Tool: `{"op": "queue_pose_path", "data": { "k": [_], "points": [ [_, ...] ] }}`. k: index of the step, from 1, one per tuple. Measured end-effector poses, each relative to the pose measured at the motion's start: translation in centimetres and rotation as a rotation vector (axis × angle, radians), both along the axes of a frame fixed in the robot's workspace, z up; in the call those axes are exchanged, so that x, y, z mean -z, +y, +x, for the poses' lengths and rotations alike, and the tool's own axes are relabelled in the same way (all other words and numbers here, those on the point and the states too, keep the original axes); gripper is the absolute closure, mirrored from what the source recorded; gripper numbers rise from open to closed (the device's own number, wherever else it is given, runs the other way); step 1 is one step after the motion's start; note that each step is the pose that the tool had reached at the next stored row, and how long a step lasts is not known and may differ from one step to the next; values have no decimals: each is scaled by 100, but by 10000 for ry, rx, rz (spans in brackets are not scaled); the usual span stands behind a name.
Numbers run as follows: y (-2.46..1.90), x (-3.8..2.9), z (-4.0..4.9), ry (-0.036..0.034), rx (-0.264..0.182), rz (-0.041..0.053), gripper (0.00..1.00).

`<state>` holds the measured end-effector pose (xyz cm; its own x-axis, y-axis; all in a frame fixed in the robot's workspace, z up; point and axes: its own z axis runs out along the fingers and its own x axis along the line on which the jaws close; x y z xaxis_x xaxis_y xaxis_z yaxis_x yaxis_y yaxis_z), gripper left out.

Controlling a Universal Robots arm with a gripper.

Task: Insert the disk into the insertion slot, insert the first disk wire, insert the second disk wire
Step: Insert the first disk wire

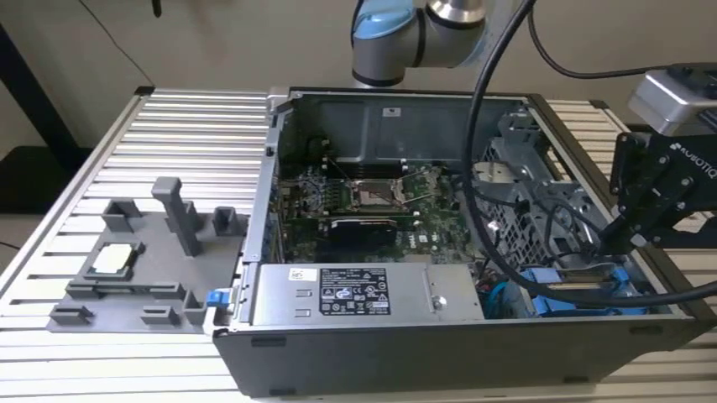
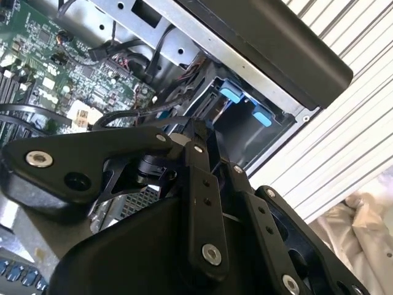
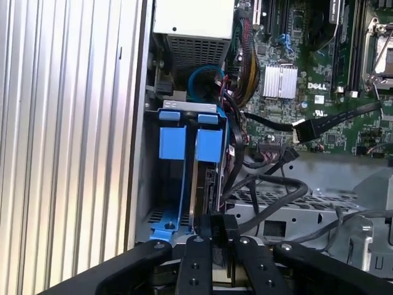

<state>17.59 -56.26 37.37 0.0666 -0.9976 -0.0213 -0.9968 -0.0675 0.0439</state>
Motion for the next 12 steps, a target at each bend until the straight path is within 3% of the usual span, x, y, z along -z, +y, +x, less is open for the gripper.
{"op": "queue_pose_path", "data": {
  "k": [3, 12],
  "points": [
    [-1, 21, -1, 0, 214, 95, 81],
    [-2, 38, 0, -1, 356, 125, 81]
  ]
}}
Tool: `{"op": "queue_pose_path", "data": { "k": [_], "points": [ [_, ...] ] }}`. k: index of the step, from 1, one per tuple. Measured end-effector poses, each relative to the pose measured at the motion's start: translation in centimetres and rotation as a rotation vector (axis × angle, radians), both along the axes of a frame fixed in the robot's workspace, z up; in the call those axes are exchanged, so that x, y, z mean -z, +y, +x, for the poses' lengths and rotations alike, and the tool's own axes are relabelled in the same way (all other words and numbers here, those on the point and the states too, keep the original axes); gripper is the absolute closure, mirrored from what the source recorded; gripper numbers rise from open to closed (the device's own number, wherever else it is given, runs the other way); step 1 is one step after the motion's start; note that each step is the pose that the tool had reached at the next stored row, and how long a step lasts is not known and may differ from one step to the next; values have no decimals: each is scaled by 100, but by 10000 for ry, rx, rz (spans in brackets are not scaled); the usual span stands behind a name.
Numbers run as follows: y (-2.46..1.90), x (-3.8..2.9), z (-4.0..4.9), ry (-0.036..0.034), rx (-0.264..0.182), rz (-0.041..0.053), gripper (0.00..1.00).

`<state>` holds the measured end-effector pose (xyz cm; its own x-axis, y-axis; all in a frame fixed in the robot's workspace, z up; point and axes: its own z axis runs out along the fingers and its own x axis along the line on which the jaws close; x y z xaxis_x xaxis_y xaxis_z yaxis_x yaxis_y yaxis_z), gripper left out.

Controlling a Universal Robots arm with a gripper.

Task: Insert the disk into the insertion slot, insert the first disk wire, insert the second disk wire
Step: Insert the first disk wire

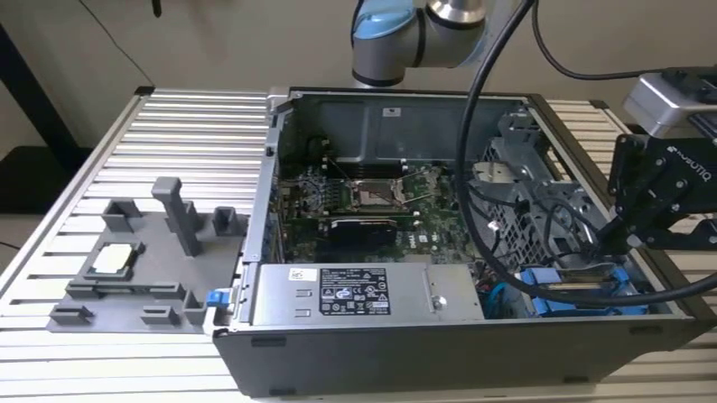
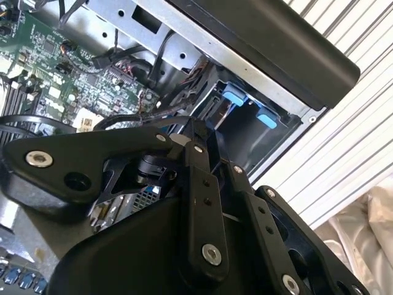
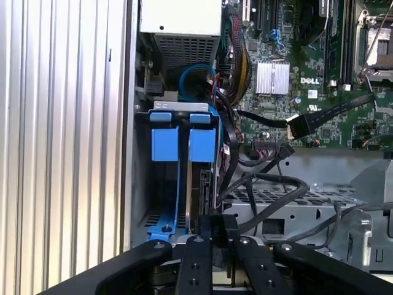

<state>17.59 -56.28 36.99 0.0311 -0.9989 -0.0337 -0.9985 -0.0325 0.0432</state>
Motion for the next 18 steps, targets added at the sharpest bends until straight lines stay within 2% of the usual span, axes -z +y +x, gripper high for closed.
{"op": "queue_pose_path", "data": {
  "k": [4, 9, 12, 15, 18],
  "points": [
    [-9, 43, 1, 0, 20, 64, 81],
    [-41, 108, 6, 3, 92, 77, 81],
    [-41, 138, 6, 5, 161, 104, 81],
    [-41, 163, 11, 58, 206, 110, 81],
    [-41, 188, 35, 153, 207, 110, 81]
  ]
}}
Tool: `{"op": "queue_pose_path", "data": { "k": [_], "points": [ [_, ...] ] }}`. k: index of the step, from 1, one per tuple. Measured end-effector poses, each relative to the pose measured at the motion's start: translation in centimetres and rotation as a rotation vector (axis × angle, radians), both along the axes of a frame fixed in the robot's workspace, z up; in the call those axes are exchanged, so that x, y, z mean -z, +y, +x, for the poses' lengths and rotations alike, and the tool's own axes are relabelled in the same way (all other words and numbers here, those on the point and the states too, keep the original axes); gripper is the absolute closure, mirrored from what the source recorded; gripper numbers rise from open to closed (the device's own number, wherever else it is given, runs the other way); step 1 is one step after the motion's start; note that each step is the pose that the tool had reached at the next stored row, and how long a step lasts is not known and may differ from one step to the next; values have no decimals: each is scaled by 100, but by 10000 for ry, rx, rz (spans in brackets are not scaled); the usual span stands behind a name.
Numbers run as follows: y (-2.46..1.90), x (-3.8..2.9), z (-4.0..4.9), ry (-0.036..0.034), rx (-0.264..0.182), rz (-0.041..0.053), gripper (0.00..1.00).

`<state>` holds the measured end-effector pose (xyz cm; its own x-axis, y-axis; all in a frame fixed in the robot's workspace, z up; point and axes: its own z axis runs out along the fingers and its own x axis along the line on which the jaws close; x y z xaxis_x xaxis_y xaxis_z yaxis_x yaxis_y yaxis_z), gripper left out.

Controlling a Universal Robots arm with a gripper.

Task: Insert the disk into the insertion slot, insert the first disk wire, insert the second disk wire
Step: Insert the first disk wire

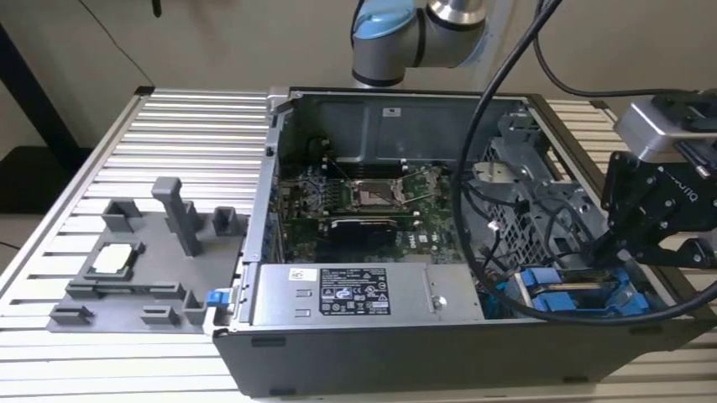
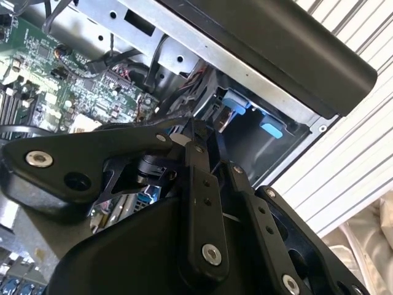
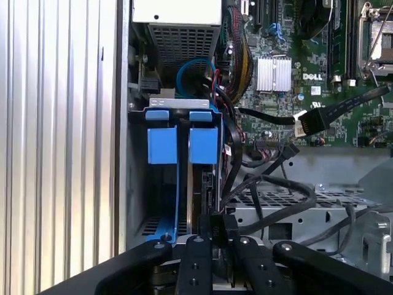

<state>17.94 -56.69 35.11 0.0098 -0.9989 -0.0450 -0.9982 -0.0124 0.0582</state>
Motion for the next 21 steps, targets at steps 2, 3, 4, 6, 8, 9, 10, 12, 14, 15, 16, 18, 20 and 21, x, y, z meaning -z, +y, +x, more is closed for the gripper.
{"op": "queue_pose_path", "data": {
  "k": [2, 3, 4, 6, 8, 9, 10, 12, 14, 15, 16, 18, 20, 21],
  "points": [
    [0, 18, 11, 22, 1, -1, 81],
    [0, 27, 15, 25, 1, -1, 81],
    [0, 33, 19, 27, 0, -2, 81],
    [0, 45, 24, 29, 1, -2, 81],
    [0, 54, 27, 31, 1, -2, 81],
    [0, 58, 27, 33, 1, -2, 81],
    [0, 62, 28, 33, 0, -2, 81],
    [0, 72, 28, 33, 1, -1, 81],
    [-1, 81, 28, 34, 0, -2, 81],
    [-2, 84, 28, 34, 0, -3, 81],
    [-3, 88, 28, 34, 1, -2, 81],
    [-6, 95, 28, 34, 0, 0, 81],
    [-8, 102, 28, 34, 0, -2, 81],
    [-8, 105, 29, 33, 0, -3, 81]
  ]
}}
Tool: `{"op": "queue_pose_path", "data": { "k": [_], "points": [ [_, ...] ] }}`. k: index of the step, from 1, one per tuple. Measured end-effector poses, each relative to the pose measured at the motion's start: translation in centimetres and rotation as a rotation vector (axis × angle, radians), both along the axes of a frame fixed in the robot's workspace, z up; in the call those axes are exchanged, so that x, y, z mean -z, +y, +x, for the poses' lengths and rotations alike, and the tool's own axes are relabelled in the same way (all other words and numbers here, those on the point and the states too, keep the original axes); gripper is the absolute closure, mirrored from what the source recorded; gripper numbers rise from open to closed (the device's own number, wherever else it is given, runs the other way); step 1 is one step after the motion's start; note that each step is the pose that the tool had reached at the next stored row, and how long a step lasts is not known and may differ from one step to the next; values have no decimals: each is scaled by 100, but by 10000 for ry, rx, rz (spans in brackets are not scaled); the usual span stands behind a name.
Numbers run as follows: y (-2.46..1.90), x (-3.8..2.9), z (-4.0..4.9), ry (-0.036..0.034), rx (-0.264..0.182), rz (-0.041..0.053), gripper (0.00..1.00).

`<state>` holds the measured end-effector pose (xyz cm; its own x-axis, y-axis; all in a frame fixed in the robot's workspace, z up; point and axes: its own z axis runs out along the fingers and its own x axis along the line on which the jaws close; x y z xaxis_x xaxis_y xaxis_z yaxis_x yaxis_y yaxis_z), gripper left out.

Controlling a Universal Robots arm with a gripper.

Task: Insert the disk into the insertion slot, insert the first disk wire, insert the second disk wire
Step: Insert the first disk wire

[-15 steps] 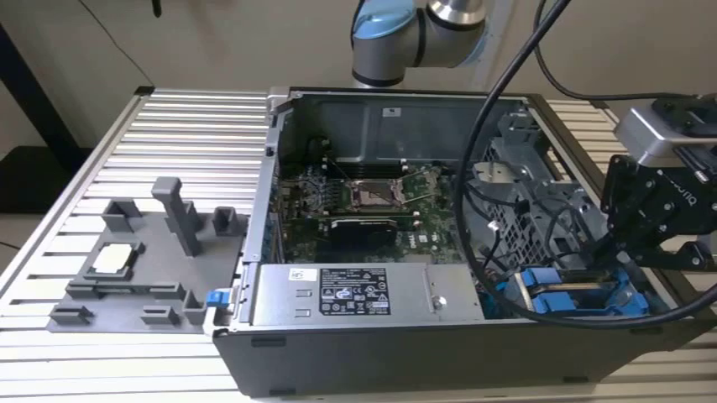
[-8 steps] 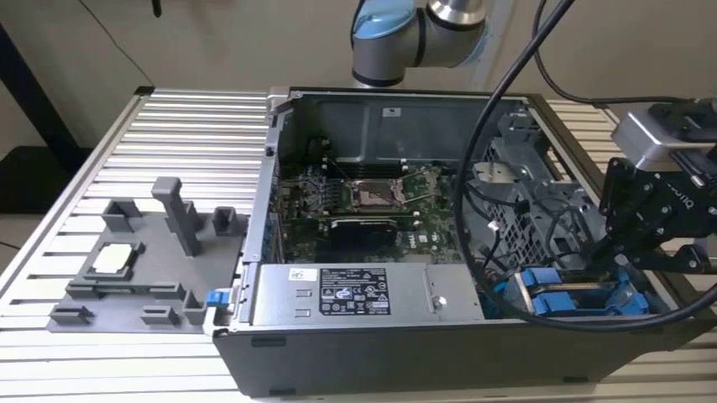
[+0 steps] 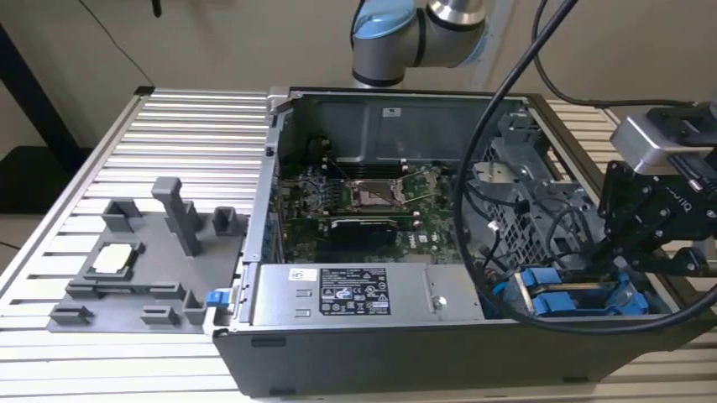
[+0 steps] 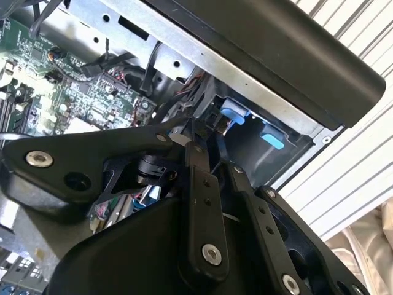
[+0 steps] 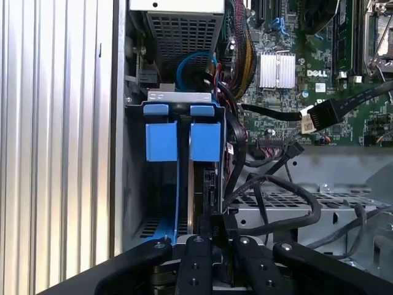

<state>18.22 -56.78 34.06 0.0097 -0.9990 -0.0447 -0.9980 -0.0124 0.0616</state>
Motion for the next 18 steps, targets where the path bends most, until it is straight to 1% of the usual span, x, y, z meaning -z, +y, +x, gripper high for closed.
{"op": "queue_pose_path", "data": {
  "k": [3, 7, 14, 15, 18],
  "points": [
    [-1, 21, 0, 1, 0, 4, 81],
    [-1, 73, -1, 1, 1, -12, 81],
    [-1, 107, 0, 1, 1, 16, 80],
    [-3, 88, 0, 1, 1, 9, 73],
    [-3, -39, -1, 2, 1, 7, 73]
  ]
}}
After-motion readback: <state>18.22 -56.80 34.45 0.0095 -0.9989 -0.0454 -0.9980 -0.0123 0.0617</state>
